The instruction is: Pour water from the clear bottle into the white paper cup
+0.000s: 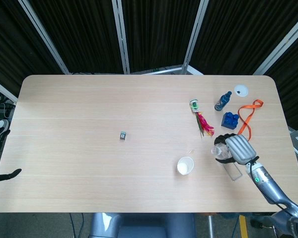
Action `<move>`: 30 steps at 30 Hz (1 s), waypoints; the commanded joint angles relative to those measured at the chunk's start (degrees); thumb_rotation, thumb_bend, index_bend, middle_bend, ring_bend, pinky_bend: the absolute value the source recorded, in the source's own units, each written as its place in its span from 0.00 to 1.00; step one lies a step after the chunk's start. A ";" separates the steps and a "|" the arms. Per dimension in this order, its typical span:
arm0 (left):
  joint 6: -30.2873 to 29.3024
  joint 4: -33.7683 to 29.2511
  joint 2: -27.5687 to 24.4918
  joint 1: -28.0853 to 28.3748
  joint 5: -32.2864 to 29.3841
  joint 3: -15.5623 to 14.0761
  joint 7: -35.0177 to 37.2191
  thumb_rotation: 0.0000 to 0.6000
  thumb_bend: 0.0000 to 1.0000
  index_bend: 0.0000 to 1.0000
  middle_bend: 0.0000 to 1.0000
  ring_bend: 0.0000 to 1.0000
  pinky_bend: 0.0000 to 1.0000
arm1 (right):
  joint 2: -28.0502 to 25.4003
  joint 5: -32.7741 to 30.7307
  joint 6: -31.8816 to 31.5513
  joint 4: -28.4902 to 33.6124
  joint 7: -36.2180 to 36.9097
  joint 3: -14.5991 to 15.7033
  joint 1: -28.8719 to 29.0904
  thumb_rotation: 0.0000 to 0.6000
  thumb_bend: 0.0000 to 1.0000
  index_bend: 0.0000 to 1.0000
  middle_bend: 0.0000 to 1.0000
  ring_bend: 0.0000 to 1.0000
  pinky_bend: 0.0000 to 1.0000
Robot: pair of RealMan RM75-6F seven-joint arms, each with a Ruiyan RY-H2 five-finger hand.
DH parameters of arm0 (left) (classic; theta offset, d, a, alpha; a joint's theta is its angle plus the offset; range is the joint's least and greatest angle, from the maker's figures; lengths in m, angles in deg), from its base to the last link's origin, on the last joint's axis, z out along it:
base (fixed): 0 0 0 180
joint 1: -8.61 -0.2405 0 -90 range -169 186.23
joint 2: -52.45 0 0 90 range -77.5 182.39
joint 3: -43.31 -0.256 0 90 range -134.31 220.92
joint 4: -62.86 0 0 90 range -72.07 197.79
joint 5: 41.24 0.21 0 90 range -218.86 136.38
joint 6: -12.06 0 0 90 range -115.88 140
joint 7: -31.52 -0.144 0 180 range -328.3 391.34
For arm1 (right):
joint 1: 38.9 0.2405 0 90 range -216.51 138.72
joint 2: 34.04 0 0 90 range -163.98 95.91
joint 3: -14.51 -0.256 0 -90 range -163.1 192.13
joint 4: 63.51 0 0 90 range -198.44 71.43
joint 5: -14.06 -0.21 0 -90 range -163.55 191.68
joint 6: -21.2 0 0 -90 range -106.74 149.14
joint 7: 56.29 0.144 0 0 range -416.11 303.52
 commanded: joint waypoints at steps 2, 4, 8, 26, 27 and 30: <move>-0.13 0.12 -0.11 -0.18 0.10 -0.09 0.27 1.00 0.00 0.00 0.00 0.00 0.00 | 0.46 1.80 -1.76 -0.10 -7.23 0.39 -1.56 1.00 0.47 0.50 0.57 0.53 0.53; -0.10 0.13 -0.13 -0.20 -0.09 -0.04 0.35 1.00 0.00 0.00 0.00 0.00 0.00 | 0.88 1.48 -1.57 -0.17 -10.00 -0.02 -1.79 1.00 0.47 0.50 0.57 0.53 0.53; -0.07 0.01 -0.13 -0.23 -0.03 -0.10 0.14 1.00 0.00 0.00 0.00 0.00 0.00 | 0.86 0.04 0.82 1.80 -13.92 -0.78 -1.52 1.00 0.48 0.50 0.58 0.53 0.53; 0.18 0.20 -0.05 -0.24 -0.51 -0.07 -0.26 1.00 0.00 0.00 0.00 0.00 0.00 | 0.40 -8.44 9.25 12.63 -38.52 -5.72 1.49 1.00 0.49 0.50 0.58 0.54 0.54; 0.21 0.19 -0.06 -0.25 -0.49 -0.09 -0.22 1.00 0.00 0.00 0.00 0.00 0.00 | 0.44 -8.80 9.45 13.10 -39.39 -5.89 1.59 1.00 0.49 0.50 0.58 0.54 0.54; 0.18 0.22 -0.10 -0.28 -0.42 -0.10 -0.18 1.00 0.00 0.00 0.00 0.00 0.00 | 0.70 -9.89 10.07 14.46 -41.94 -6.44 1.99 1.00 0.49 0.50 0.58 0.54 0.55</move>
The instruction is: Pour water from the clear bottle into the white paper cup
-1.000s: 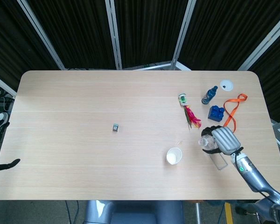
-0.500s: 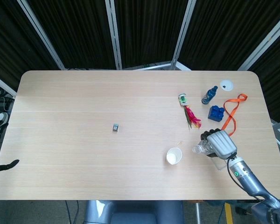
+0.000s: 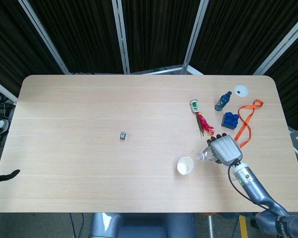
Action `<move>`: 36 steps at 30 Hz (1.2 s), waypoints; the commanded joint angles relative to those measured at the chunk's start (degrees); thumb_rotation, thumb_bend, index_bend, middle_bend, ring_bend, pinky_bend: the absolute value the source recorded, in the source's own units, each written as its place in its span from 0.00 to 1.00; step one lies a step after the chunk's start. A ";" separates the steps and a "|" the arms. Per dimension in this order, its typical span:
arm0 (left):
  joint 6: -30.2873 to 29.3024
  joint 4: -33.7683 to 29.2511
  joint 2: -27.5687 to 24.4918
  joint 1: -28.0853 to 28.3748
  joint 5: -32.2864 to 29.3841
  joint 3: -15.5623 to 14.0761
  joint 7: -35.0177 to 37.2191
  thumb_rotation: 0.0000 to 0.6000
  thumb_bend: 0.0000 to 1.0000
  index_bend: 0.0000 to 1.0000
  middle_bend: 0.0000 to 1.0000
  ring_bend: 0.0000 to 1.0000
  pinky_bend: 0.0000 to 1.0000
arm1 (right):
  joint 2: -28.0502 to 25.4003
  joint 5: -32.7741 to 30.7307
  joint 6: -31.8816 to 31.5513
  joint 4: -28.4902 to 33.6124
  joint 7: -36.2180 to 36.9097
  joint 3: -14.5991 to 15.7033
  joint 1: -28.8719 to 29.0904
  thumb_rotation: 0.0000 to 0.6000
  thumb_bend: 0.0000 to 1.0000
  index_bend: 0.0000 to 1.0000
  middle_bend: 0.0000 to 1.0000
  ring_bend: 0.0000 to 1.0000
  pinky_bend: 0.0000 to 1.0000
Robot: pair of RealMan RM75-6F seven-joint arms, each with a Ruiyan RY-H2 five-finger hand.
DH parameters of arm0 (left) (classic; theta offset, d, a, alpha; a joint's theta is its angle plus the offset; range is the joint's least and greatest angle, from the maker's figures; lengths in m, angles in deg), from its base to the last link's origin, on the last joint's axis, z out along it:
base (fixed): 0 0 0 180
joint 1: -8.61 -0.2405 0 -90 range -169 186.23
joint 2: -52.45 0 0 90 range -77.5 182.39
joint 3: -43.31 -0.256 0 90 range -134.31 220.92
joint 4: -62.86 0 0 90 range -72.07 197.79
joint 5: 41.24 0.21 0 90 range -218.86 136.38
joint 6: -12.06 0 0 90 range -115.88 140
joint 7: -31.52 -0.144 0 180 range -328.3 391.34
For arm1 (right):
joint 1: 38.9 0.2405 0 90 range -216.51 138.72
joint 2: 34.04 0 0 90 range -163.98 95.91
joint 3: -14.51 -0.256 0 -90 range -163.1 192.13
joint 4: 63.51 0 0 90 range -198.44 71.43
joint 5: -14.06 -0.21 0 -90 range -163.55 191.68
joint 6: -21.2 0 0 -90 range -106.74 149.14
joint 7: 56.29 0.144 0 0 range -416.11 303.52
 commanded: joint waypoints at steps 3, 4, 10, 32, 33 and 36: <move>-0.01 0.07 -0.04 -0.05 -0.07 0.01 0.09 1.00 0.00 0.00 0.00 0.00 0.00 | 0.80 -3.22 2.00 2.86 -5.53 -1.57 1.19 1.00 0.49 0.51 0.58 0.54 0.55; 0.06 0.13 -0.06 -0.04 -0.15 0.01 0.12 1.00 0.00 0.00 0.00 0.00 0.00 | 1.02 -3.69 2.24 3.14 -6.50 -1.75 1.38 1.00 0.49 0.51 0.58 0.54 0.55; 0.11 0.17 -0.13 -0.08 -0.34 0.05 0.16 1.00 0.00 0.00 0.00 0.00 0.00 | 2.08 -5.70 2.05 3.60 -11.90 -2.12 1.61 1.00 0.49 0.51 0.59 0.54 0.55; 0.10 -0.11 -0.11 -0.23 -0.42 -0.09 -0.39 1.00 0.00 0.00 0.00 0.00 0.00 | 5.19 -5.52 -0.47 1.61 -18.55 -1.21 1.17 1.00 0.49 0.51 0.59 0.55 0.55; 0.13 -0.13 -0.11 -0.24 -0.45 -0.10 -0.42 1.00 0.00 0.00 0.00 0.00 0.00 | 5.28 -5.42 -0.60 1.47 -18.68 -1.14 1.12 1.00 0.49 0.51 0.59 0.55 0.55; 0.14 -0.15 -0.09 -0.23 -0.46 -0.10 -0.54 1.00 0.00 0.00 0.00 0.00 0.00 | 5.40 -5.09 -0.85 1.17 -19.21 -0.92 1.04 1.00 0.49 0.51 0.59 0.55 0.55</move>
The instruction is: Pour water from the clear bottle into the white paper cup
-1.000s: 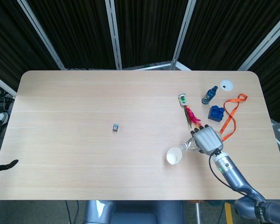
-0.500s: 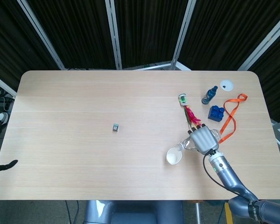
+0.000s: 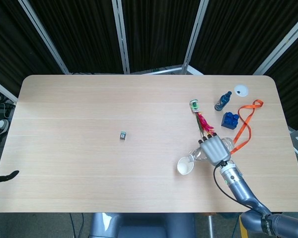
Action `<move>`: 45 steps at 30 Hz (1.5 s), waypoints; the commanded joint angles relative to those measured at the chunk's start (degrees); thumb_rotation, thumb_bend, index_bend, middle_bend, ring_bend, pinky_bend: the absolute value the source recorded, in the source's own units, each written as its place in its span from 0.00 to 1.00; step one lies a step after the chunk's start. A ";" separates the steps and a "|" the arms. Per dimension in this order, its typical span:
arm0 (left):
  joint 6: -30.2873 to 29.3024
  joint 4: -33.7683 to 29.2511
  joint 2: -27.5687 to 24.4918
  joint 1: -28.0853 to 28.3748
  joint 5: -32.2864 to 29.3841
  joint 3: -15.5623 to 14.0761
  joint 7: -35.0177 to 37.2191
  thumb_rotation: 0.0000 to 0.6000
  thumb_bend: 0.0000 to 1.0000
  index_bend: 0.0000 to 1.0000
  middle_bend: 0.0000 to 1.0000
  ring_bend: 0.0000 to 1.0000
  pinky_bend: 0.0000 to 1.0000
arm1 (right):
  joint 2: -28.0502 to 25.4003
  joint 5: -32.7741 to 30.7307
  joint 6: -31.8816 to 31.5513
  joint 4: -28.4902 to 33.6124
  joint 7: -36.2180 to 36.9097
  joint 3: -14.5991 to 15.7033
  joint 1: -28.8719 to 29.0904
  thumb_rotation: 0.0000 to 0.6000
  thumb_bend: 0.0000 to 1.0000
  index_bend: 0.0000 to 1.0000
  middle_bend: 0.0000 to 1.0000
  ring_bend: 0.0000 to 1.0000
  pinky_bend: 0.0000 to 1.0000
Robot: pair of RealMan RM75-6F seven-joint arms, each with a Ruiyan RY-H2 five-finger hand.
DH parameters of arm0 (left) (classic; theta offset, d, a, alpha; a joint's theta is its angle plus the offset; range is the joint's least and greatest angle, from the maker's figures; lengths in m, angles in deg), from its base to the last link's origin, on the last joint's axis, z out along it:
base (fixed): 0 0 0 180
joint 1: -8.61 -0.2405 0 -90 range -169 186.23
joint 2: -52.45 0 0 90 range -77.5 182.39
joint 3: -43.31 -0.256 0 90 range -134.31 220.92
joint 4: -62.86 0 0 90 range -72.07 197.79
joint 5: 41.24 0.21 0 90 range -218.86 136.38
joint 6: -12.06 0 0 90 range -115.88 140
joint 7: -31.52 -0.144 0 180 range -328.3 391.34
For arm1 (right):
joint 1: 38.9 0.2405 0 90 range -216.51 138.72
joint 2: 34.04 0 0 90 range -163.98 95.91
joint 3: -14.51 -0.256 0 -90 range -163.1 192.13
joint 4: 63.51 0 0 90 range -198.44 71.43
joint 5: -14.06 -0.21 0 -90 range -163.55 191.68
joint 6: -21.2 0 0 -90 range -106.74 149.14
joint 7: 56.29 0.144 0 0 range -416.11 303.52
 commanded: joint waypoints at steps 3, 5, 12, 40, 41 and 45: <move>0.03 -0.05 0.09 0.02 0.00 -0.03 -0.25 1.00 0.00 0.00 0.00 0.00 0.00 | 0.34 1.08 -0.75 -0.96 -0.99 0.45 -0.10 1.00 0.49 0.51 0.59 0.55 0.56; 0.05 -0.07 0.12 0.02 -0.02 -0.05 -0.35 1.00 0.00 0.00 0.00 0.00 0.00 | 0.53 1.69 -1.15 -1.55 -1.21 0.60 -0.12 1.00 0.49 0.51 0.59 0.55 0.56; 0.15 -0.14 0.12 0.03 -0.20 -0.04 -0.47 1.00 0.00 0.00 0.00 0.00 0.00 | 1.23 3.44 -2.25 -3.50 -1.91 0.95 -0.20 1.00 0.49 0.51 0.59 0.55 0.56; 0.29 -0.41 0.07 -0.01 -0.50 -0.11 -0.84 1.00 0.00 0.00 0.00 0.00 0.00 | 2.29 5.75 -3.84 -6.37 -6.41 0.97 -0.87 1.00 0.50 0.51 0.59 0.56 0.58; 0.29 -0.42 0.06 -0.03 -0.49 -0.13 -0.82 1.00 0.00 0.00 0.00 0.00 0.00 | 2.28 5.80 -3.83 -6.39 -6.36 0.97 -0.89 1.00 0.50 0.51 0.59 0.56 0.58; 0.33 -0.44 0.03 -0.01 -0.46 -0.14 -0.82 1.00 0.00 0.00 0.00 0.00 0.00 | 2.25 6.12 -3.90 -6.58 -6.04 1.01 -0.94 1.00 0.50 0.51 0.59 0.56 0.58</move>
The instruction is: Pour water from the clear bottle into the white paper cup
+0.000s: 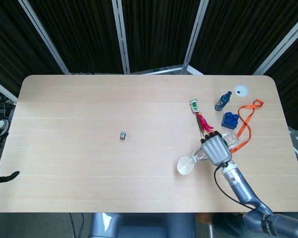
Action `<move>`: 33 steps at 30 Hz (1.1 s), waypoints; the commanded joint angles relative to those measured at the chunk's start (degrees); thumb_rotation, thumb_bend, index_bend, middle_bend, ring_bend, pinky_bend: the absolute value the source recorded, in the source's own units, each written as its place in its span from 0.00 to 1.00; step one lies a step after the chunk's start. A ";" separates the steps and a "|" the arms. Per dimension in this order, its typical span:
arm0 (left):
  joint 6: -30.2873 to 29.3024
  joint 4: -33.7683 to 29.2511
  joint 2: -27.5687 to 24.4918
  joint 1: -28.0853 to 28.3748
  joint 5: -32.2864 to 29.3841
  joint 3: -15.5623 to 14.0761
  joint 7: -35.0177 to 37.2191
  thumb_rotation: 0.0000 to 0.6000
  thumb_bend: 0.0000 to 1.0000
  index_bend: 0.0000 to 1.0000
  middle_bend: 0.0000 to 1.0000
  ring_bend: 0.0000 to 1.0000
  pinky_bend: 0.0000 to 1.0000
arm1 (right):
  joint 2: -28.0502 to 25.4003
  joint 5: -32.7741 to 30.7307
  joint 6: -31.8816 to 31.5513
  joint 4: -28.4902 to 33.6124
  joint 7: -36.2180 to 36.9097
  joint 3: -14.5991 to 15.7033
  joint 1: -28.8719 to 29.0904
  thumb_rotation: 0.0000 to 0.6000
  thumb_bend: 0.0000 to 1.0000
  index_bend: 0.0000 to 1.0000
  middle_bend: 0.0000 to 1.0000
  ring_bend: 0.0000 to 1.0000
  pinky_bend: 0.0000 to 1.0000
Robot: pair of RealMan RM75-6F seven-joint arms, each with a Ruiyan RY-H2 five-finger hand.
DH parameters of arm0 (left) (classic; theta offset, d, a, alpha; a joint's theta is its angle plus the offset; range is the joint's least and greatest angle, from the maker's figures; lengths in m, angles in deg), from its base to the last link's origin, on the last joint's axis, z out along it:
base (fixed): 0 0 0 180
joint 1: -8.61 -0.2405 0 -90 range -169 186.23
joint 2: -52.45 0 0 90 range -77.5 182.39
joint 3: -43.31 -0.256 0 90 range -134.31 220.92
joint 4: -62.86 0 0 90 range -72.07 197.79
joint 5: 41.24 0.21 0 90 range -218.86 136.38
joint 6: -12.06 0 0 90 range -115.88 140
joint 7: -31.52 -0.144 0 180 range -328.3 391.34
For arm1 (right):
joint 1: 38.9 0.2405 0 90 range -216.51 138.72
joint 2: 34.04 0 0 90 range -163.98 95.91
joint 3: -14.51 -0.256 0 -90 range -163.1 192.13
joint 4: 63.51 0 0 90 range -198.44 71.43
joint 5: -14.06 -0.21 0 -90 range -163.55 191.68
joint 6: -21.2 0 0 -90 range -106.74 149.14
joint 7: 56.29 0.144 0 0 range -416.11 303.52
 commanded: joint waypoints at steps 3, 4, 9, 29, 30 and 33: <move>0.01 0.03 0.04 0.01 -0.04 0.00 -0.09 1.00 0.00 0.00 0.00 0.00 0.00 | -0.02 0.27 -0.09 -0.36 0.38 0.00 -0.08 1.00 0.50 0.51 0.59 0.56 0.58; 0.02 0.02 0.04 0.01 -0.06 0.00 -0.12 1.00 0.00 0.00 0.00 0.00 0.00 | -0.01 0.30 -0.07 -0.44 0.48 -0.02 -0.09 1.00 0.50 0.51 0.59 0.56 0.58; 0.08 -0.02 0.06 0.03 -0.10 -0.03 -0.23 1.00 0.00 0.00 0.00 0.00 0.00 | 0.03 0.38 -0.02 -0.63 1.62 -0.21 -0.16 1.00 0.50 0.51 0.59 0.56 0.58; 1.03 0.24 0.24 0.54 -0.89 0.10 -0.72 1.00 0.00 0.00 0.00 0.00 0.00 | -2.08 1.16 -1.74 0.93 40.67 -5.61 -0.06 1.00 0.51 0.52 0.59 0.56 0.58; 1.13 0.26 0.25 0.60 -0.97 0.11 -0.78 1.00 0.00 0.00 0.00 0.00 0.00 | -2.04 1.21 -1.71 0.81 42.32 -5.85 0.07 1.00 0.51 0.52 0.59 0.56 0.58; 1.55 0.40 0.37 0.82 -1.44 0.20 -0.92 1.00 0.00 0.00 0.00 0.00 0.00 | -1.86 1.03 -1.19 0.49 48.54 -6.84 0.68 1.00 0.52 0.52 0.59 0.56 0.58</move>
